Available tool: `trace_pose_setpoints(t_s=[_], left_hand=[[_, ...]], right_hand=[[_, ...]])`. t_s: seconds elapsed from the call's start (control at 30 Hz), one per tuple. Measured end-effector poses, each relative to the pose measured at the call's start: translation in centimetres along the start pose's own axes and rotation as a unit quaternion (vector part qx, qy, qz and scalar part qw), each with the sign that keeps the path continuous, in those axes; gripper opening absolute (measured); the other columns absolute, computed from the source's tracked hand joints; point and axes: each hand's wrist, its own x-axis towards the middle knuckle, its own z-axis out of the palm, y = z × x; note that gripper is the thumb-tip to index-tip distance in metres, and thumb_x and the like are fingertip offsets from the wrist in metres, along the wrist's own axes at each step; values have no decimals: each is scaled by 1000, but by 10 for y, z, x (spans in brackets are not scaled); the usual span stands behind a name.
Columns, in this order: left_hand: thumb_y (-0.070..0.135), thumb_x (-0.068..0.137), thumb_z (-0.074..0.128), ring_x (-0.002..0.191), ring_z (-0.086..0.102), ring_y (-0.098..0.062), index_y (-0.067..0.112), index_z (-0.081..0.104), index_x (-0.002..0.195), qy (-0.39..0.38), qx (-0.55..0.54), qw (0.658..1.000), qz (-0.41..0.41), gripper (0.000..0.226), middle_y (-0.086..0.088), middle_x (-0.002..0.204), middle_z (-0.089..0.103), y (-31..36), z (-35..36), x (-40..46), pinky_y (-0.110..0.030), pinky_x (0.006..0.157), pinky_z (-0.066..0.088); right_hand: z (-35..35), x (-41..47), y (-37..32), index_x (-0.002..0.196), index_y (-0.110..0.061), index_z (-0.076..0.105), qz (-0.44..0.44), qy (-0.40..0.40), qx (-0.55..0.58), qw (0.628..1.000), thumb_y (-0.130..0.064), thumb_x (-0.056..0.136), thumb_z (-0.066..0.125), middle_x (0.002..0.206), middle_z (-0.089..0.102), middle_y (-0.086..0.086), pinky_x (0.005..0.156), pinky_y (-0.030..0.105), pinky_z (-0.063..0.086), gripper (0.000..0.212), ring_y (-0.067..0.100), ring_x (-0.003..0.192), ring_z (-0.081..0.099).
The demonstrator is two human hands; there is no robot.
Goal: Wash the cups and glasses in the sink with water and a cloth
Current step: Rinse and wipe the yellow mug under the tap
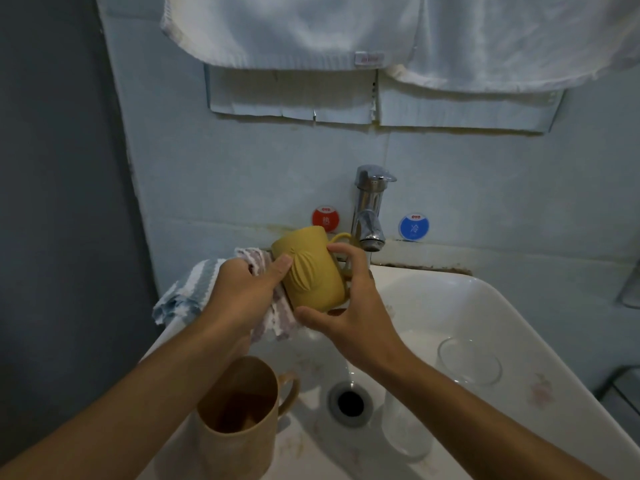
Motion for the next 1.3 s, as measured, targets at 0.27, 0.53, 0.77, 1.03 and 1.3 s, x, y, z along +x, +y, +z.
trace_pose_setpoints(t_s=[0.27, 0.53, 0.77, 1.03, 1.3], left_hand=[[27, 100, 50, 65, 58, -16, 3, 60, 104, 95, -102, 990, -23, 26, -5, 81, 62, 5, 5, 4, -22, 56, 42], [36, 98, 51, 81, 64, -21, 14, 57, 113, 102, -156, 981, -46, 27, -5, 94, 67, 4, -1, 6, -29, 66, 51], [31, 95, 55, 75, 62, -15, 14, 59, 109, 77, -165, 982, -46, 22, 2, 84, 65, 7, -3, 4, -25, 59, 46], [39, 91, 64, 97, 65, -22, 17, 59, 123, 46, -64, 997, -18, 39, -1, 108, 68, 16, -21, 0, -38, 88, 54], [27, 93, 65, 81, 66, -10, 21, 65, 102, 12, 70, 997, 41, 11, 4, 93, 71, 24, -94, -18, -26, 66, 50]], right_hand=[[-1, 1, 5, 141, -44, 23, 31, -3, -17, 999, -28, 68, 89, 138, 36, -14, 82, 20, 53, 100, 6, 114, 49], [-10, 1, 5, 139, -44, 23, 79, -12, 58, 995, -7, 72, 85, 128, 41, -12, 80, 21, 55, 98, 5, 106, 53], [-11, 2, 9, 141, -38, 23, 179, -30, 183, 966, -34, 63, 91, 133, 47, -6, 89, 42, 58, 104, 19, 115, 57], [-20, -2, 3, 142, -33, 31, 211, -76, 238, 945, -36, 66, 83, 132, 53, 0, 88, 43, 59, 92, 25, 114, 61], [-20, -8, 2, 134, -32, 41, 195, -114, 214, 950, -32, 71, 83, 126, 61, -2, 92, 46, 57, 75, 23, 110, 65]])
